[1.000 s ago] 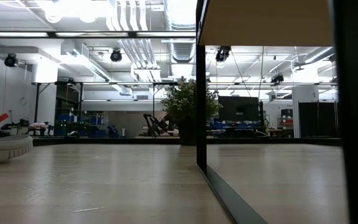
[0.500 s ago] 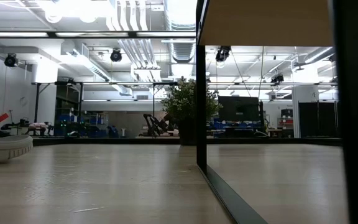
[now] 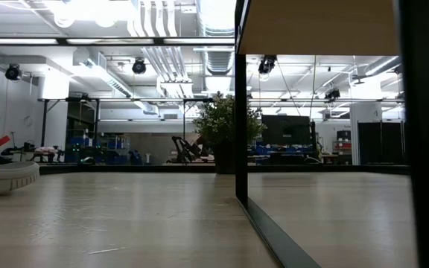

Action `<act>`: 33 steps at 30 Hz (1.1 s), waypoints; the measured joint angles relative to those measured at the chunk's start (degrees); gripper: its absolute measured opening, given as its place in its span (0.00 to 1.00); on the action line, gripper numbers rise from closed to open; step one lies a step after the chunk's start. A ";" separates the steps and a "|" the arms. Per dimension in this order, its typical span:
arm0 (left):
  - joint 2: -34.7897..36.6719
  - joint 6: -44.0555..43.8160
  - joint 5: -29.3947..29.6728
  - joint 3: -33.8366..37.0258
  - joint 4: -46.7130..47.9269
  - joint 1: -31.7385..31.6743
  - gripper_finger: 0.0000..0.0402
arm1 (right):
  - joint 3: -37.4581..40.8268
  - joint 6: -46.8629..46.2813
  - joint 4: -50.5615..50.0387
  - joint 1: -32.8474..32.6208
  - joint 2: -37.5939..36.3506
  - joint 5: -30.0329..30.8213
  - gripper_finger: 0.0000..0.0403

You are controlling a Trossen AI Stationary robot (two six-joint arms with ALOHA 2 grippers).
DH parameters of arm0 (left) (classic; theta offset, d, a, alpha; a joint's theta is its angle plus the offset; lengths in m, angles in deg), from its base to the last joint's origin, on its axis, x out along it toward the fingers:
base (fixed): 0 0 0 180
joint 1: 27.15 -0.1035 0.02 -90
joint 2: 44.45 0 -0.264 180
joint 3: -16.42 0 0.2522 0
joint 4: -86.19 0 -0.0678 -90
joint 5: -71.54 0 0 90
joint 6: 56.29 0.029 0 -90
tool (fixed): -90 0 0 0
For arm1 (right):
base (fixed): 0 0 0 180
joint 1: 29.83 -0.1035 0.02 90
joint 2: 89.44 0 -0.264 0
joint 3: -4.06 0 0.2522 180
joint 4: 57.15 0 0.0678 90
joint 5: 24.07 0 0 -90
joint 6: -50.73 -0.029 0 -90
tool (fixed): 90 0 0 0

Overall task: Pick and place slides into the shelf
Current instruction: Put the top gray slide on the shelf

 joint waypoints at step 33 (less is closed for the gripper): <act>0.00 -0.20 -13.40 0.74 0.07 -0.53 0.38 | 0.02 2.72 -8.99 -0.59 0.94 -3.94 0.06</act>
